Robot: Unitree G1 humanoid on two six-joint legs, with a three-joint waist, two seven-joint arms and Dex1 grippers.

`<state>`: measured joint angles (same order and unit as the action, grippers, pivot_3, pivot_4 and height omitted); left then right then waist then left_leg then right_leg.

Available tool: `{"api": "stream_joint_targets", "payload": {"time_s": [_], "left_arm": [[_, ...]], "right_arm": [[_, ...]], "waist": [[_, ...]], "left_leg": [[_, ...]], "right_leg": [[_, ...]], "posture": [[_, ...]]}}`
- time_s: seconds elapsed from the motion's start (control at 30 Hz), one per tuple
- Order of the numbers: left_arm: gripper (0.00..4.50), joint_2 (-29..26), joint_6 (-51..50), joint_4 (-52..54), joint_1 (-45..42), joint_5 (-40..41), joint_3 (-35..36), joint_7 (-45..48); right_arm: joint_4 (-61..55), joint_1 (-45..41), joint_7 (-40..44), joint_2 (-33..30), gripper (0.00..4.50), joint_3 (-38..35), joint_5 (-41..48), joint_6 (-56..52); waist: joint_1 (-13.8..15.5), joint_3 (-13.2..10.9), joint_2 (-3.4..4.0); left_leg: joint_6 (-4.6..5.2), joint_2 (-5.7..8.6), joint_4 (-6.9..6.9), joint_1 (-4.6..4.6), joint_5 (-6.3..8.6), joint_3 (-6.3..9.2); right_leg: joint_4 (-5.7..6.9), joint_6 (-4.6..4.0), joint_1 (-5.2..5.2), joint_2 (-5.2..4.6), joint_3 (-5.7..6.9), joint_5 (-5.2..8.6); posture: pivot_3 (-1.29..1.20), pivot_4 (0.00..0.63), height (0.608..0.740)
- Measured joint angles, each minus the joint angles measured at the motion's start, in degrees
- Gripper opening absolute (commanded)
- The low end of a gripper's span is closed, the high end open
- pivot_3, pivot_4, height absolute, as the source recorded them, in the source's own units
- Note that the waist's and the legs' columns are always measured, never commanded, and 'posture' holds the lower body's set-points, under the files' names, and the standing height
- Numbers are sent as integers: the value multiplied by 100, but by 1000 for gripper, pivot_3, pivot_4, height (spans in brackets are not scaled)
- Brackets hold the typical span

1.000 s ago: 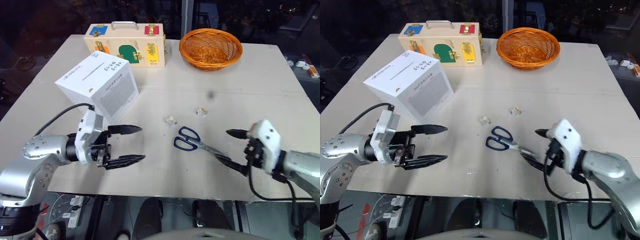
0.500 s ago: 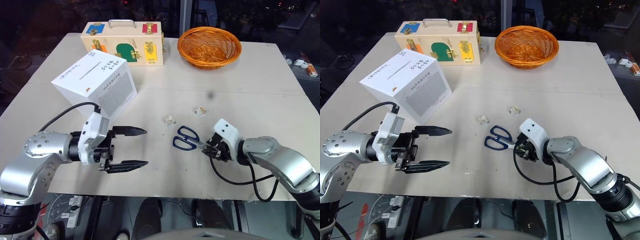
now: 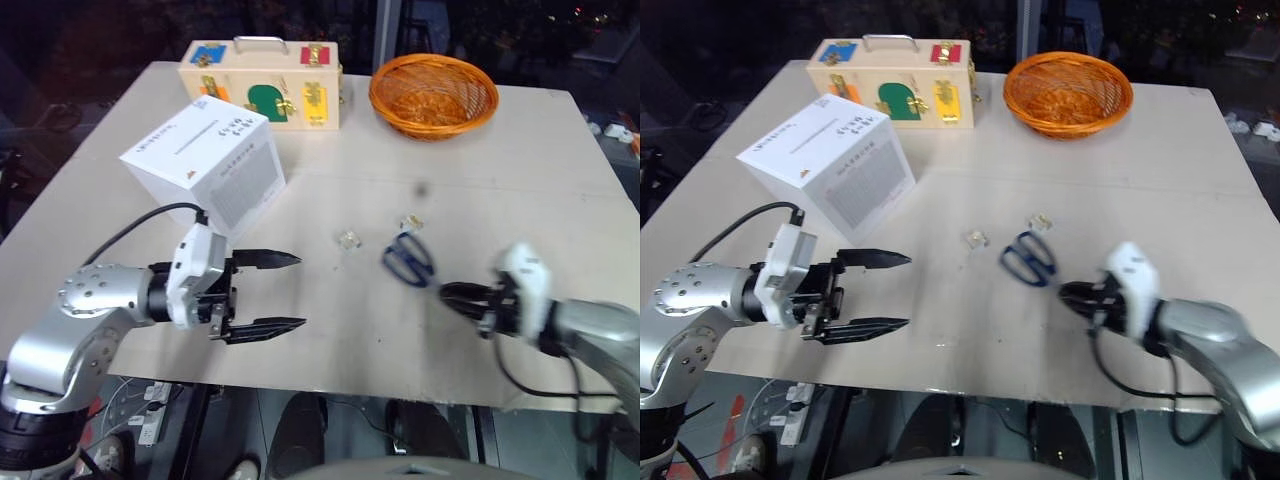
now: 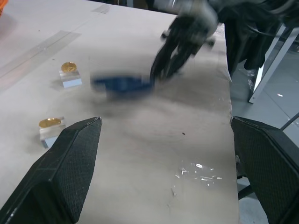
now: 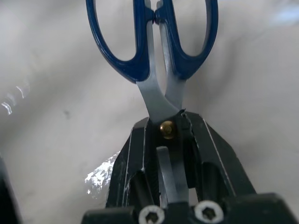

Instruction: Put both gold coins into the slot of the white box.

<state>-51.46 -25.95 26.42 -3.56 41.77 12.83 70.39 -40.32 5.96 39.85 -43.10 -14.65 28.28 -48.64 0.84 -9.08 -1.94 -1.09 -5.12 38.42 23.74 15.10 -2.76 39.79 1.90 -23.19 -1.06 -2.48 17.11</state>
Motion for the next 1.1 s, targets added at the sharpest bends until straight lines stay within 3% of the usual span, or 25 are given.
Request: {"api": "stream_joint_targets", "payload": {"time_s": [0.1, 0.3, 0.33, 0.37, 0.53, 0.6, 0.63, 0.73, 0.87, 0.93, 1.03, 1.1], "left_arm": [[4500, 138, 35, -25, -61, -76, -103, -89], [4500, 245, 55, -150, -377, -232, -434, -199], [4500, 245, 51, -202, -439, -232, -437, -205], [4500, 249, 49, -275, -518, -236, -440, -210], [4500, 258, 111, -614, -679, -399, -488, -193], [4500, 299, 83, -764, -872, -424, -520, -244], [4500, 302, 13, -829, -954, -424, -530, -288], [4500, 309, -173, -1011, -1023, -391, -515, -360], [4500, 455, -378, -1047, -1190, -117, -433, -403], [4500, 461, -389, -1101, -1179, -96, -365, -409], [4500, 463, -393, -1084, -1052, -27, -226, -421], [4500, 465, -411, -1012, -965, 32, -155, -464]], "right_arm": [[480, 323, -260, -132, 253, -671, -236, -98], [2484, -1071, -925, -142, 253, 25, -777, -721], [2579, -1176, -898, -147, 1042, 43, -774, -731], [2689, -1275, -877, -146, 1270, 77, -759, -742], [2857, -1355, -697, -184, 3309, 48, -695, -793], [2690, -1102, -612, -274, 4198, -15, -685, -668], [2454, -794, -491, -398, 4360, -54, -748, -383], [1715, -421, -207, -334, 4360, -289, -646, 260], [823, -1164, -415, -100, 4360, 141, -552, 377], [856, -1685, -646, 235, 4360, 650, -627, 230], [1368, -2443, -970, 809, 3663, 1380, -785, 24], [1962, -2969, -1137, 1133, 3663, 1718, -966, 4]], "waist": [[-50, 2, -2], [-207, -6, 16], [-203, -4, 19], [-197, -3, 18], [-176, -2, 18], [-152, -2, 20], [-127, -3, 24], [-157, -5, 30], [-272, -5, 30], [-305, -5, 29], [-303, -5, 30], [-299, -6, 31]], "left_leg": [[0, 0, 6, -16, 0, -7], [1, 0, 0, -39, -1, -2], [1, 0, -3, -40, 0, -2], [1, 0, -3, -37, 0, 1], [1, 0, -3, -25, 0, 3], [1, 0, -2, -19, 0, 7], [1, 1, -2, -10, 0, 14], [0, 0, 0, -5, 0, 11], [-1, 0, 7, -10, -1, 10], [-1, 0, 7, -12, -1, 11], [-2, 0, 6, -3, -2, 9], [-4, 1, 6, 9, -3, 1]], "right_leg": [[3, 1, 11, 3, -8, -1], [10, -1, 24, 13, -20, -1], [8, -1, 25, 13, -20, -1], [7, -1, 25, 14, -17, -1], [-1, 0, 18, 12, -16, -1], [0, 0, 14, 12, -12, -1], [-1, 0, 11, 10, -5, 0], [1, 2, 3, 11, -8, -1], [12, 4, 3, 11, -11, -3], [14, 3, 4, 12, -12, -3], [10, 2, -4, 10, -12, -4], [10, 2, -15, 7, -16, -4]], "posture": [[0, 150, 726], [0, 150, 726], [0, 150, 726], [0, 150, 726], [0, 150, 726], [0, 150, 726], [0, 150, 726], [0, 150, 726], [0, 150, 726], [0, 150, 726], [0, 150, 726], [0, 150, 726]]}}
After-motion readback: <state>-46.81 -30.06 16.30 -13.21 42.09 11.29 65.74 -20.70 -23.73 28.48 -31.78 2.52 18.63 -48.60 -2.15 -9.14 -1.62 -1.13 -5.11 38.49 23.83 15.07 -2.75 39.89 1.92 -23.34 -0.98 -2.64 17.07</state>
